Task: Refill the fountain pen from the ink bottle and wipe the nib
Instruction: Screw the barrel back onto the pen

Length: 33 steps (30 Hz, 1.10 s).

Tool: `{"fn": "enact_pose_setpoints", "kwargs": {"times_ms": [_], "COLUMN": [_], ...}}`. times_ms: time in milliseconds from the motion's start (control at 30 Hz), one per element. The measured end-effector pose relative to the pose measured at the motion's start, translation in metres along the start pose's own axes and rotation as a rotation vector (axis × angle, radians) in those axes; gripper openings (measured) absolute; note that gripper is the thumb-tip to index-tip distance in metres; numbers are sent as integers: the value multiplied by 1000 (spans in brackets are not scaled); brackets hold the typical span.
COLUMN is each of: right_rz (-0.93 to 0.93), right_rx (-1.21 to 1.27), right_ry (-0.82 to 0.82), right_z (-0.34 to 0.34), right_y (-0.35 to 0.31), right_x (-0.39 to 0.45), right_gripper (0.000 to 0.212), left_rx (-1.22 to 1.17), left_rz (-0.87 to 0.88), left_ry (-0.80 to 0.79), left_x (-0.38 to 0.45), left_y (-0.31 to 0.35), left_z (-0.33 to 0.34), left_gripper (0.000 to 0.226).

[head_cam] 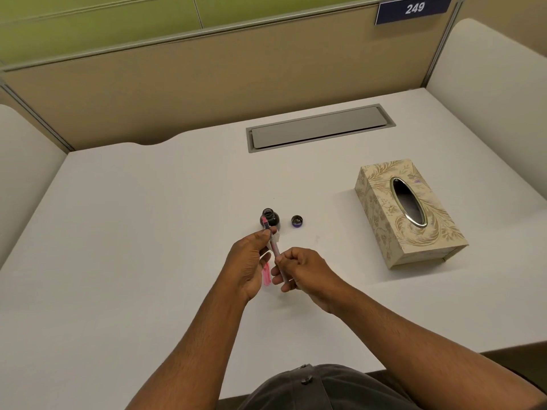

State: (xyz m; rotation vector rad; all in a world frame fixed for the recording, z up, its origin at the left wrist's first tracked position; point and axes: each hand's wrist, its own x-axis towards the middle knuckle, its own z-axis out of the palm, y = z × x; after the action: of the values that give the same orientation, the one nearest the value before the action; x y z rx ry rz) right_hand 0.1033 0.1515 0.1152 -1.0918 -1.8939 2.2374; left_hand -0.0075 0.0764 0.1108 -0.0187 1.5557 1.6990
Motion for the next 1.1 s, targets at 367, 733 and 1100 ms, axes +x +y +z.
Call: {"fn": "enact_pose_setpoints", "kwargs": {"times_ms": [367,733,1100], "right_rz": [28,107,185], "right_rx": [59,292,460], "right_ry": [27,6,-4], "right_z": [-2,2,5], "right_y": [0,-2,-3], "right_x": [0,1,0], "right_gripper": [12,11,14], "left_rx": [17,13,34], "left_rz": [7,14,21], "left_ry": [-15,-26,-19], "left_x": [0,-6,-6], "left_y": [-2,0,-2], "left_z": [-1,3,5], "left_gripper": [20,21,21]}}
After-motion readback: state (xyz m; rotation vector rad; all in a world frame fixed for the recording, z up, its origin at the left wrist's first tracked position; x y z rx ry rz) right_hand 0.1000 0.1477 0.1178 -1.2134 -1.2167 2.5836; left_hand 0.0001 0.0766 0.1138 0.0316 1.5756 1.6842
